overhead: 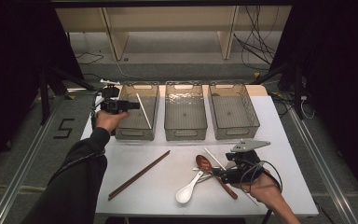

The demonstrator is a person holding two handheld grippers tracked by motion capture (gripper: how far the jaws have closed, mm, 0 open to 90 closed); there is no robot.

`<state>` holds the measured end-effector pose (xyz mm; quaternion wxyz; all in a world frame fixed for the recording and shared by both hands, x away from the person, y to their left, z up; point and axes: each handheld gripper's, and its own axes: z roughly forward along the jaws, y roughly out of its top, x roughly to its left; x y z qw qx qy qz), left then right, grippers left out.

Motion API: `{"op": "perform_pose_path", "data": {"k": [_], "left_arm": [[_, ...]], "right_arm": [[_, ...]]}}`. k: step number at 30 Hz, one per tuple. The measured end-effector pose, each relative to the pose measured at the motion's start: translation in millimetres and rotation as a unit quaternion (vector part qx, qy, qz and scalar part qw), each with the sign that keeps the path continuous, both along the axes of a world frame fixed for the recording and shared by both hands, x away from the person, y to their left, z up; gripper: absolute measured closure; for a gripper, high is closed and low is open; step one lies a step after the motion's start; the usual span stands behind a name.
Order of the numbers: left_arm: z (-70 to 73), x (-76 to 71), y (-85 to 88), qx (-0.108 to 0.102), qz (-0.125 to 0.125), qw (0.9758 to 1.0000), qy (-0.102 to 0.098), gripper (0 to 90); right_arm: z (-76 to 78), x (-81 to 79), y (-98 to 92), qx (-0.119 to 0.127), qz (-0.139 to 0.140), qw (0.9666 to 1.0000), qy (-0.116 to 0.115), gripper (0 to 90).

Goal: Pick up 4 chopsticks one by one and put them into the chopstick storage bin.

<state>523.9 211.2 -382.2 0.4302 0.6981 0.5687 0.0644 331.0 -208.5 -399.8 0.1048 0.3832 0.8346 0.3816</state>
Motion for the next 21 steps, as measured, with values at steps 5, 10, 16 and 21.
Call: {"op": "perform_pose_path", "data": {"k": [5,10,16,21], "left_arm": [[8.4,-14.8,-7.8,-0.018,-0.036,0.9991,-0.014,40.8],[16.9,-38.8,-7.0,-0.036,-0.058,0.9963,-0.053,30.2],[19.2,-70.7,0.1,-0.062,-0.072,0.9919,-0.084,24.5],[17.2,-87.4,-5.9,-0.053,-0.088,0.9901,-0.096,22.2]], "right_arm": [[-0.3,0.6,0.2,-0.006,-0.002,1.0,-0.003,23.3],[-0.4,1.6,-1.9,-0.01,-0.009,0.9999,-0.002,23.4],[-3.3,5.7,-6.9,-0.029,-0.028,0.9992,0.007,24.8],[-9.6,11.5,-11.5,-0.045,-0.042,0.9978,0.024,26.1]]}}
